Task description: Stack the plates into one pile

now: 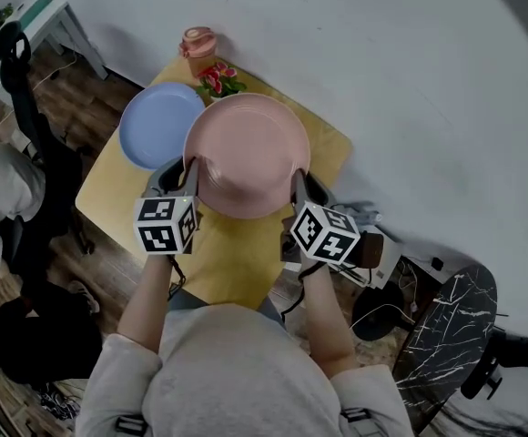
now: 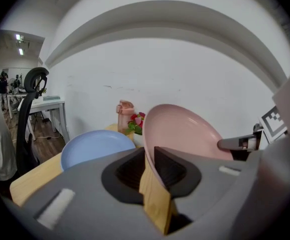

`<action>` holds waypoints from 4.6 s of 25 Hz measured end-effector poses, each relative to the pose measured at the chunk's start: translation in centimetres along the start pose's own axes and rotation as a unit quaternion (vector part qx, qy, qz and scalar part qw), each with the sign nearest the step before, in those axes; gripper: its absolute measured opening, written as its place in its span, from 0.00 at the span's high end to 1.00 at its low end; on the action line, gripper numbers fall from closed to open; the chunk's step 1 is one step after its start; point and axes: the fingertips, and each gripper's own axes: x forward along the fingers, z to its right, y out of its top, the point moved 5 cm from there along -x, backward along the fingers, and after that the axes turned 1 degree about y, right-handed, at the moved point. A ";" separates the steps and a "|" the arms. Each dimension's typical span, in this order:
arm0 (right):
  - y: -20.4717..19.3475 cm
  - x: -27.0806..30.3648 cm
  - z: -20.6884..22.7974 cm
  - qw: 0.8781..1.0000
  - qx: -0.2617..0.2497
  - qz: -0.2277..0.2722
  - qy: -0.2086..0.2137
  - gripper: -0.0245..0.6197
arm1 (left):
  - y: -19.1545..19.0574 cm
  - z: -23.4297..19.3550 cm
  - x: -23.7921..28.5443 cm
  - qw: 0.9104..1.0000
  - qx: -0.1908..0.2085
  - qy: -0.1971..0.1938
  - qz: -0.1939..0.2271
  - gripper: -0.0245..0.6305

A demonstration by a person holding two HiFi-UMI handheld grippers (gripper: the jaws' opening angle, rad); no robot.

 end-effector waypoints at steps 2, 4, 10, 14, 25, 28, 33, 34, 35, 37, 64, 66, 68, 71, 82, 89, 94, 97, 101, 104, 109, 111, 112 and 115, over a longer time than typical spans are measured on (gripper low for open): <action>0.4 -0.6 -1.1 1.000 -0.005 0.008 0.005 0.90 | 0.4 -0.4 -1.2 1.000 0.001 0.003 0.012 0.78; 0.7 -1.2 -2.2 1.000 -0.010 0.014 0.008 0.90 | 0.7 -1.0 -2.2 1.000 -0.001 0.006 0.021 0.78; 1.8 -2.2 -5.8 0.999 -0.020 0.038 0.015 0.90 | 2.4 -3.2 -4.4 0.998 -0.025 0.000 0.056 0.79; 2.5 -2.5 -8.1 0.998 -0.025 0.055 0.012 0.90 | 3.5 -4.9 -5.4 0.997 -0.030 -0.009 0.072 0.80; 3.1 -1.1 -14.5 0.997 -0.029 0.074 0.000 0.90 | 6.2 -10.9 -6.4 0.996 -0.022 -0.022 0.081 0.80; 2.8 -0.4 -16.1 0.997 -0.029 0.075 -0.005 0.90 | 6.6 -12.6 -6.5 0.996 -0.018 -0.025 0.080 0.80; 2.8 1.3 -18.3 0.997 -0.027 0.074 -0.010 0.90 | 7.5 -15.3 -6.1 0.996 -0.016 -0.027 0.079 0.80; 2.9 1.6 -18.7 0.997 -0.028 0.074 -0.010 0.90 | 7.7 -15.9 -6.0 0.996 -0.016 -0.028 0.078 0.80; 2.9 2.1 -19.2 0.997 -0.028 0.074 -0.010 0.90 | 7.8 -16.4 -5.8 0.996 -0.017 -0.028 0.078 0.81; 3.0 3.0 -20.0 0.997 -0.030 0.073 -0.011 0.90 | 8.1 -17.6 -5.4 0.997 -0.018 -0.028 0.076 0.80; -4.9 15.0 -21.6 0.995 0.002 -0.059 -0.077 0.90 | 2.4 -27.2 3.6 0.996 -0.018 -0.048 -0.073 0.80; -5.4 15.4 -21.2 0.994 0.001 -0.069 -0.083 0.90 | 1.8 -27.2 4.2 0.995 -0.015 -0.051 -0.085 0.80; -5.8 15.8 -20.7 0.993 0.000 -0.078 -0.090 0.90 | 1.3 -27.1 4.9 0.994 -0.011 -0.054 -0.097 0.79; -6.3 16.4 -19.9 0.991 -0.002 -0.090 -0.097 0.90 | 0.6 -26.8 5.7 0.992 -0.006 -0.058 -0.110 0.79; -7.1 18.3 -18.5 0.986 -0.021 -0.116 -0.119 0.90 | -1.0 -26.7 8.4 0.986 0.011 -0.065 -0.154 0.77; -7.2 18.7 -18.5 0.983 -0.032 -0.129 -0.124 0.90 | -1.4 -26.9 8.8 0.984 0.014 -0.064 -0.164 0.77; -7.2 18.7 -18.7 0.981 -0.036 -0.139 -0.128 0.90 | -1.6 -27.0 8.7 0.983 0.012 -0.065 -0.169 0.76; -7.4 18.7 -18.8 0.981 -0.033 -0.141 -0.131 0.90 | -1.8 -27.1 8.7 0.982 0.014 -0.067 -0.174 0.76; -7.4 18.8 -18.8 0.979 -0.038 -0.146 -0.134 0.90 | -1.9 -27.2 8.7 0.982 0.016 -0.068 -0.175 0.75; -7.3 18.9 -18.8 0.978 -0.039 -0.149 -0.138 0.90 | -1.8 -27.2 8.9 0.982 0.023 -0.072 -0.174 0.75; -7.4 18.9 -18.8 0.978 -0.036 -0.141 -0.149 0.90 | -1.9 -26.8 9.1 0.980 0.062 -0.086 -0.167 0.71; -7.4 19.0 -18.9 0.978 -0.042 -0.140 -0.148 0.90 | -1.9 -26.6 9.1 0.980 0.066 -0.095 -0.164 0.69; -7.4 19.0 -18.9 0.978 -0.045 -0.140 -0.147 0.90 | -1.9 -26.5 9.1 0.980 0.064 -0.097 -0.162 0.68; -7.4 18.9 -18.9 0.976 -0.056 -0.139 -0.155 0.90 | -1.8 -26.5 8.9 0.981 0.060 -0.096 -0.157 0.68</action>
